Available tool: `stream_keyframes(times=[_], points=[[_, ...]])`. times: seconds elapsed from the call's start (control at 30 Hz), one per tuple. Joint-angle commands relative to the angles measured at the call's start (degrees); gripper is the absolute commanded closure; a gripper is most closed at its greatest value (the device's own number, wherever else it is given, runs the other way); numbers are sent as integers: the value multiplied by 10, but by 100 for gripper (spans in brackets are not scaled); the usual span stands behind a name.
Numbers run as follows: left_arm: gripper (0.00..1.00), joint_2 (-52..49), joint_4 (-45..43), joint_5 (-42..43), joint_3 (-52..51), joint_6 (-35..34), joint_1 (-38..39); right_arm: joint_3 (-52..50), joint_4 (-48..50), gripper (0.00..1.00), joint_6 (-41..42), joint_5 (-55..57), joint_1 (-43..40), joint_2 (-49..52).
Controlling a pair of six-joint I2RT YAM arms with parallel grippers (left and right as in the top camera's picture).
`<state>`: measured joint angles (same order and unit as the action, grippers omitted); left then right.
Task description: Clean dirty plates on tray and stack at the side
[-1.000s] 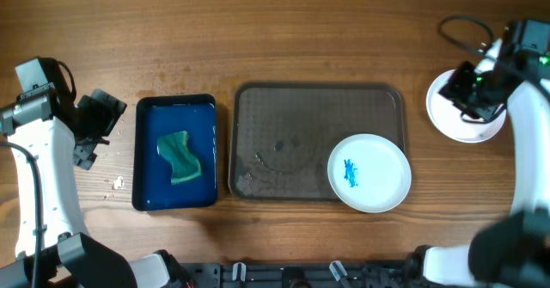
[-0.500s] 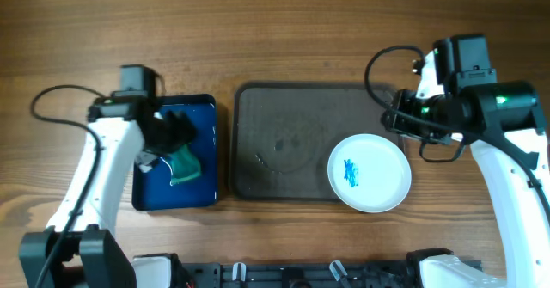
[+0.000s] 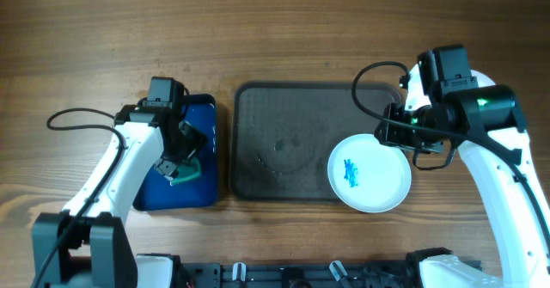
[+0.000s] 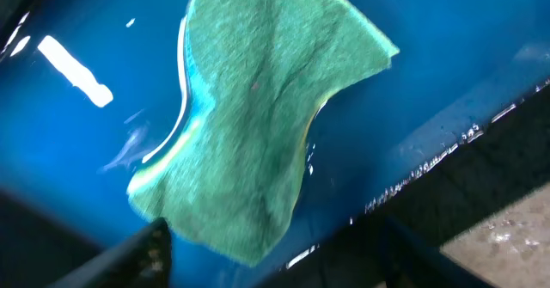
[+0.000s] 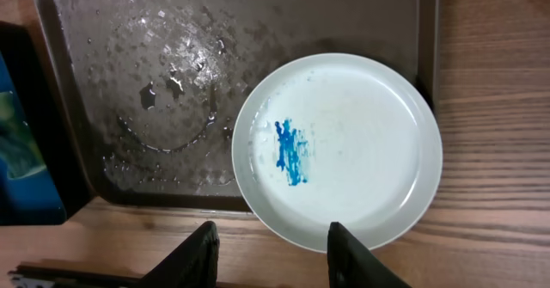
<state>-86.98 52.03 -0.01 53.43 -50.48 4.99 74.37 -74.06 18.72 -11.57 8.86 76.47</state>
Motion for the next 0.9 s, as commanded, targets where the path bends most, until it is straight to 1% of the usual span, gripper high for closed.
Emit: stream_keyframes(times=[0.0, 0.07, 0.1, 0.13, 0.2, 0.23, 0.3, 0.33, 0.4, 0.47, 0.5, 0.53, 0.57, 0.7, 0.87], points=[[34, -19, -26, -15, -7, 41, 4, -18, 11, 59, -14, -17, 3, -9], [31, -22, -37, -16, -7, 60, 4, -20, 11, 59, -14, -23, 3, -9], [32, -24, -44, -16, -7, 81, 4, -20, 11, 58, -14, -25, 3, -9], [31, -27, -53, -19, -7, 119, 4, -20, 11, 59, -14, -25, 3, -9], [27, -27, -56, -33, -7, 172, 3, -20, 10, 58, -14, -28, 3, -9], [27, -27, -56, -40, -7, 197, 2, -20, 9, 59, -14, -30, 3, -9], [36, -27, -49, -39, -7, 233, -4, -20, 10, 59, -13, -35, 3, -9], [38, -27, -42, -40, -7, 233, -9, -20, 10, 58, -13, -35, 3, -9], [39, -27, -35, -39, -7, 233, -17, -20, 10, 58, -11, -35, 3, -9], [46, -27, -34, -39, -7, 233, -22, -20, 10, 59, -9, -35, 3, -9], [47, -27, -32, -40, -8, 232, -23, -20, 10, 58, -7, -35, 3, -9], [43, -28, -32, -39, -9, 231, -24, -20, 9, 59, -7, -35, 3, -9], [43, -28, -33, -39, -10, 231, -24, -20, 9, 58, -7, -35, 3, -9], [42, -32, -41, -39, -10, 231, -24, -20, 9, 59, -6, -35, 3, -9], [43, -66, -45, -39, -10, 227, -24, -20, 9, 59, -6, -35, 3, -9]])
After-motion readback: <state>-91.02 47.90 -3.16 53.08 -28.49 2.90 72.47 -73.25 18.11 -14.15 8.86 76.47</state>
